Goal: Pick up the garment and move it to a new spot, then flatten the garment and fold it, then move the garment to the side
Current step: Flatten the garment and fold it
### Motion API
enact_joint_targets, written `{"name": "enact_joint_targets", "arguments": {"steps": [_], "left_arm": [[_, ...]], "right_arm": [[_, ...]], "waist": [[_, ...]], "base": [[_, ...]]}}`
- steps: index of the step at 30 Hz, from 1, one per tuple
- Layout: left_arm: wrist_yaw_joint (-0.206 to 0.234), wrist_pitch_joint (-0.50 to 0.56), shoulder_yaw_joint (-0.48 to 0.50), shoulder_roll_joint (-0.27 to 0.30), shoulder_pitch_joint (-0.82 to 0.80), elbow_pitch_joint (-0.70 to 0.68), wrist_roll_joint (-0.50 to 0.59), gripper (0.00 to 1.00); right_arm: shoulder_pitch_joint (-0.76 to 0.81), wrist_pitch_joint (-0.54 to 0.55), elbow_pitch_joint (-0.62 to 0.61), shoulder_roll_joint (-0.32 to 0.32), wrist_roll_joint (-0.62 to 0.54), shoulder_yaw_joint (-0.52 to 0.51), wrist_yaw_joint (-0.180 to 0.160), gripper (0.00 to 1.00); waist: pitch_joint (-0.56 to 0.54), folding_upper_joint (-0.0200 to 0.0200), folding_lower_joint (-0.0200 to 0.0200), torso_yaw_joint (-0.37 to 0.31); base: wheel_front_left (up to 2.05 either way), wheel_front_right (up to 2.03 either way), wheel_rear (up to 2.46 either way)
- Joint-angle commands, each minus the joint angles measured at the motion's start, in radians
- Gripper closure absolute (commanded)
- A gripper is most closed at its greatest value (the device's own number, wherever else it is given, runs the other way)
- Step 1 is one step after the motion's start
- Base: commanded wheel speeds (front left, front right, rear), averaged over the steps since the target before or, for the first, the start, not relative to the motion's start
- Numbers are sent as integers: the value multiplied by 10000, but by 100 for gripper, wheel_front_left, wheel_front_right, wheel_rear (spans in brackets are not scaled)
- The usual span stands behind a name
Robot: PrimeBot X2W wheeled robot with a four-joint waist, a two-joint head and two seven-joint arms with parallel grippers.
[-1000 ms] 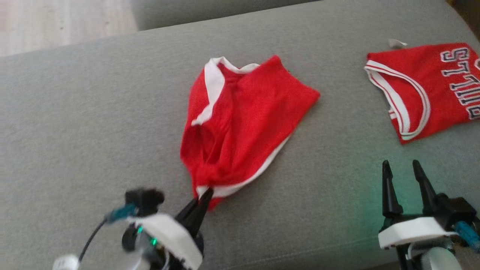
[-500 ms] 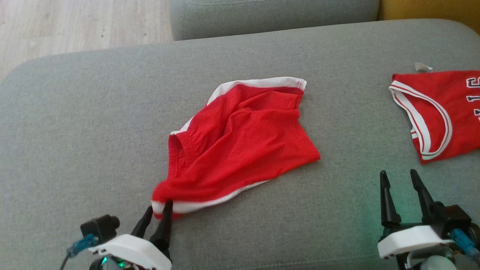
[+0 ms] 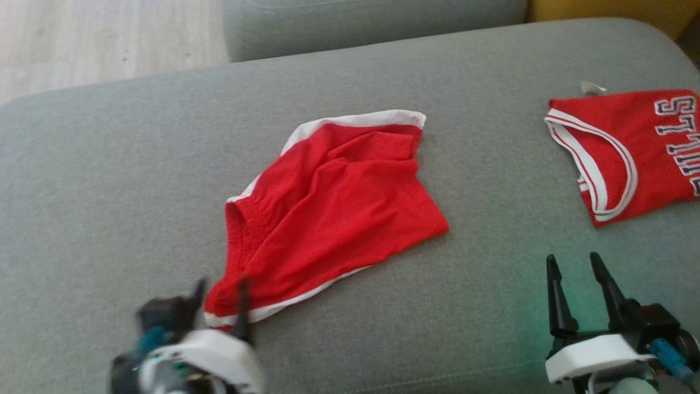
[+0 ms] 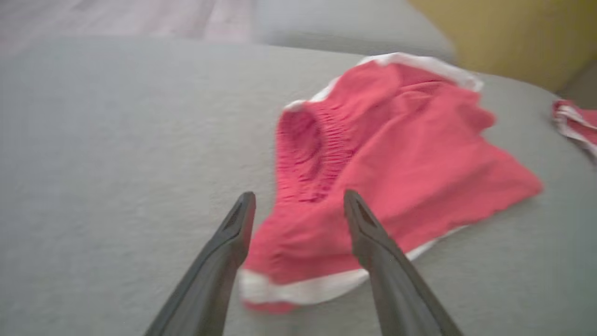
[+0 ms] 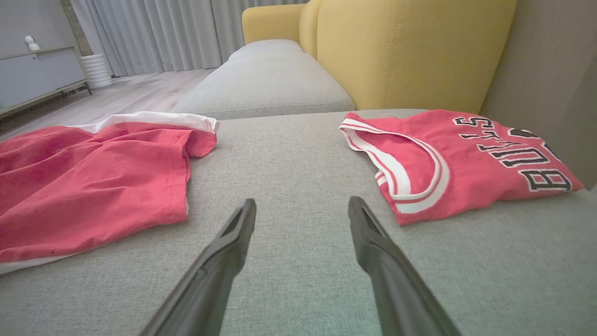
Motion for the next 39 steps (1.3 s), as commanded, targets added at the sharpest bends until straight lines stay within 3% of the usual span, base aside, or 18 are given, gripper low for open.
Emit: {"name": "enact_joint_targets", "arguments": {"steps": [1, 4, 7, 13, 19, 20, 22, 24, 29, 39], "left_arm": [[-23, 33, 180, 164, -650, -440, 181, 0], [-417, 464, -645, -141, -1433, -896, 613, 0], [-986, 893, -1460, -678, -2513, -436, 1007, 0], [-1686, 1249, -2069, -1618, -4405, 2021, 1437, 0], [-2383, 1446, -2273, -2144, -5296, 4474, 1273, 0], [-2504, 1450, -2332, -2216, -5413, 4797, 1273, 11], [-2600, 1318, -2344, -2365, -5639, 5408, 1283, 59], [-2648, 1122, -2352, -2481, -5860, 5961, 1332, 100], [-2980, 563, -2233, -2807, -6114, 6628, 1072, 100], [-2435, -863, -1415, -2866, -6858, 7781, 909, 100]], "right_arm": [[-249, -111, -338, -72, 72, 210, -7, 0], [-323, -111, -362, -72, 107, 271, -7, 0], [-483, -111, -348, -72, 162, 345, -7, 0], [-815, -111, -278, -72, 357, 492, -7, 0], [-878, -111, -164, -72, 470, 449, -7, 0], [-873, -111, -156, -72, 481, 431, -7, 0], [-872, -111, -135, -72, 495, 395, -7, 0], [-893, -111, -121, -72, 501, 396, -7, 0], [-937, -111, -137, -72, 530, 362, -7, 0], [-1054, -111, -171, -72, 615, 407, -7, 0]], "waist": [[81, 0, 0, -102], [279, 0, 0, -311], [495, 0, 0, -558], [783, 0, 0, -1148], [868, 0, 0, -1649], [872, 0, 0, -1696], [874, 0, 0, -1758], [879, 0, 0, -1809], [875, 0, 0, -1864], [1140, 0, 0, -1771]], "base": [[0, 0, 0], [0, 0, 0], [0, 0, 0], [0, 0, 0], [0, 0, 0], [0, 0, 0], [0, 0, 0], [0, 0, 0], [0, 0, 0], [0, 0, 0]]}}
